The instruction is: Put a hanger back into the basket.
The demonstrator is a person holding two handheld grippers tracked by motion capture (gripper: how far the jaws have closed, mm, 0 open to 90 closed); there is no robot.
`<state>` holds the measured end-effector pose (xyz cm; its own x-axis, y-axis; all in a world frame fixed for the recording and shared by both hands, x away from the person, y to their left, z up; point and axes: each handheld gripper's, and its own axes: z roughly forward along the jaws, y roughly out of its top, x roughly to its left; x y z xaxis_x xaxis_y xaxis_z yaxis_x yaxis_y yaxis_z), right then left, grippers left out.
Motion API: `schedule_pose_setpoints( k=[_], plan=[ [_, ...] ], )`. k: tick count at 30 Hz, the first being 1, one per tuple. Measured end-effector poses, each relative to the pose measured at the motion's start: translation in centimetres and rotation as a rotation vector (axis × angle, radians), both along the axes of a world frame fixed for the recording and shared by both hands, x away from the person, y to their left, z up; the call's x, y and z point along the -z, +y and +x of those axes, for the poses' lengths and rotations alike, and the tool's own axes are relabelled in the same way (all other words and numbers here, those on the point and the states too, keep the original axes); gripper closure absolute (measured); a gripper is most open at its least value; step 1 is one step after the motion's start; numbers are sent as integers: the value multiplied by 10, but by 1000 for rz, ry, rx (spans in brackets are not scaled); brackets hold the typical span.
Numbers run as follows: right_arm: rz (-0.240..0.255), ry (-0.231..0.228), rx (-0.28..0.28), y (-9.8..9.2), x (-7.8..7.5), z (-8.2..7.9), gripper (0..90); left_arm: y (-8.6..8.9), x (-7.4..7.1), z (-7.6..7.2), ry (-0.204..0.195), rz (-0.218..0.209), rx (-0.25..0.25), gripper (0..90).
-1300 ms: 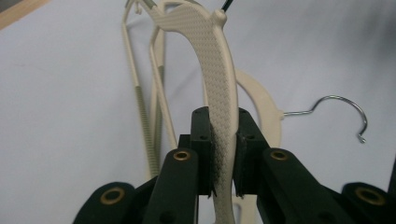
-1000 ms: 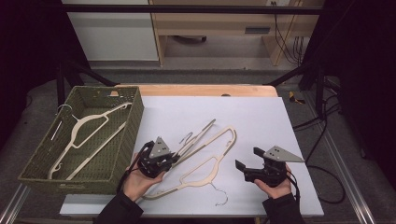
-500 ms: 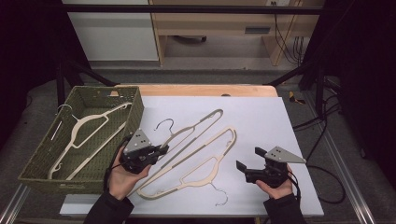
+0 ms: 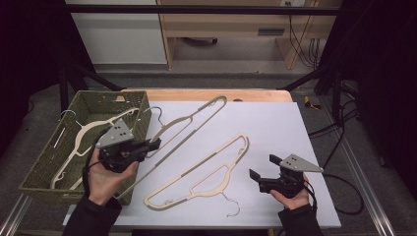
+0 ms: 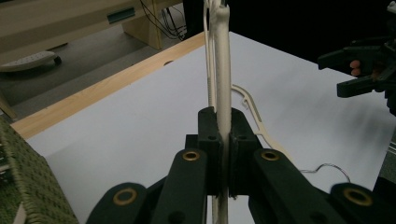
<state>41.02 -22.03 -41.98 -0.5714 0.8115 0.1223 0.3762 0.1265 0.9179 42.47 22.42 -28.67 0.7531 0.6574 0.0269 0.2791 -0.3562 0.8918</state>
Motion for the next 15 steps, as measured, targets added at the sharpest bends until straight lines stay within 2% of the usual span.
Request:
schedule_pose_setpoints(
  k=[5, 15],
  plan=[
    [-6, -4, -7, 1, 0, 0, 88, 19, -15, 7, -4, -7, -4, 861],
    [-1, 1, -9, 2, 1, 0, 85, 64, -36, 25, -17, 7, -72, 861]
  ],
)
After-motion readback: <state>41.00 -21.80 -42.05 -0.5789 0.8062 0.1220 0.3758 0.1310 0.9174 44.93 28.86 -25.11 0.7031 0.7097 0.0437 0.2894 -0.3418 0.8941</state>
